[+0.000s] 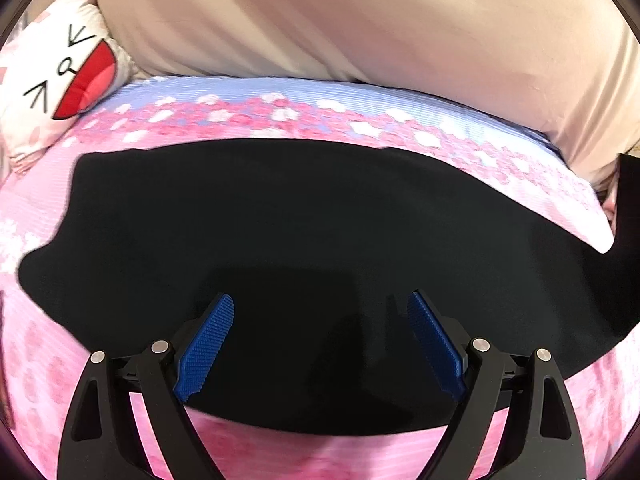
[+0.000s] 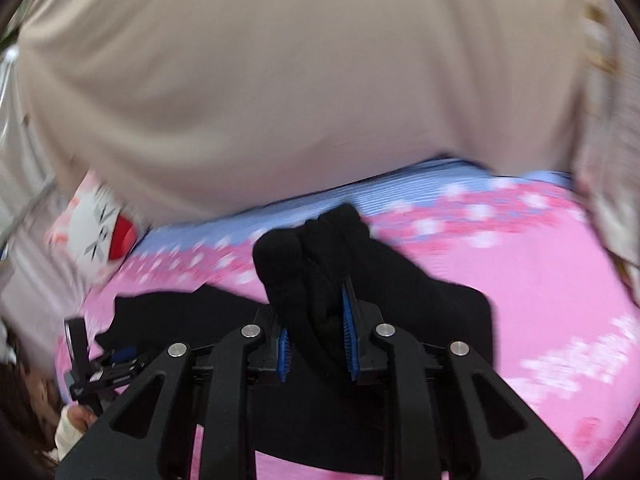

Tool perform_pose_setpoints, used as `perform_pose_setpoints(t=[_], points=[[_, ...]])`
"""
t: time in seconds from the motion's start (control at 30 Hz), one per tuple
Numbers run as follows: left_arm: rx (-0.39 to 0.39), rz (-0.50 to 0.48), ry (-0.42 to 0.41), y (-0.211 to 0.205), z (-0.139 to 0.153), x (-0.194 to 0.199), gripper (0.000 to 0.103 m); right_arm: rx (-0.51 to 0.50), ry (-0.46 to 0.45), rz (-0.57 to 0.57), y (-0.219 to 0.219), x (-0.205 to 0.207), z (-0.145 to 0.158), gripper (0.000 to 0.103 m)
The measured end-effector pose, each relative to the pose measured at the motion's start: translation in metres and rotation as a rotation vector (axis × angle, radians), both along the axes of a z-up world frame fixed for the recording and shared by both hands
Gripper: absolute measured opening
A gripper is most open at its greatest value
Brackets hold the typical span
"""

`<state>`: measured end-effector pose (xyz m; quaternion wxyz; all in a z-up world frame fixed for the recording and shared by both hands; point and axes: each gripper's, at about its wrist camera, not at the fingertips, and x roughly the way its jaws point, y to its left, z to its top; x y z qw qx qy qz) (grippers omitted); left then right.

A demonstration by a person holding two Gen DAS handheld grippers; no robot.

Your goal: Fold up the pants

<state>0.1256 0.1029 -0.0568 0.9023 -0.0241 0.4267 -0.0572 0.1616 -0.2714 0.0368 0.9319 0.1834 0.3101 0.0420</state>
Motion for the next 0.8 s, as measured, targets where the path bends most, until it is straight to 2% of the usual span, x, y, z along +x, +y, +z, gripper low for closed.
perform_pose_setpoints(t=[0.2,0.37,0.47,0.67,0.8], points=[[-0.01,0.027,-0.023,0.038,0.003,-0.008,0.086,-0.042,0.085,0.153,0.096,0.047,-0.03,0.02],[-0.036,0.043,-0.026,0.059,0.0,-0.01,0.086,-0.095,0.156,0.223,0.156,0.06,-0.058,0.02],[-0.04,0.045,-0.03,0.067,0.0,-0.009,0.086,-0.149,0.177,0.239,0.177,0.063,-0.068,0.02],[-0.056,0.052,-0.028,0.074,-0.003,-0.007,0.086,-0.225,0.218,0.252,0.191,0.063,-0.084,0.02],[-0.059,0.054,-0.026,0.077,-0.003,-0.007,0.086,-0.288,0.276,0.308,0.204,0.059,-0.102,0.032]])
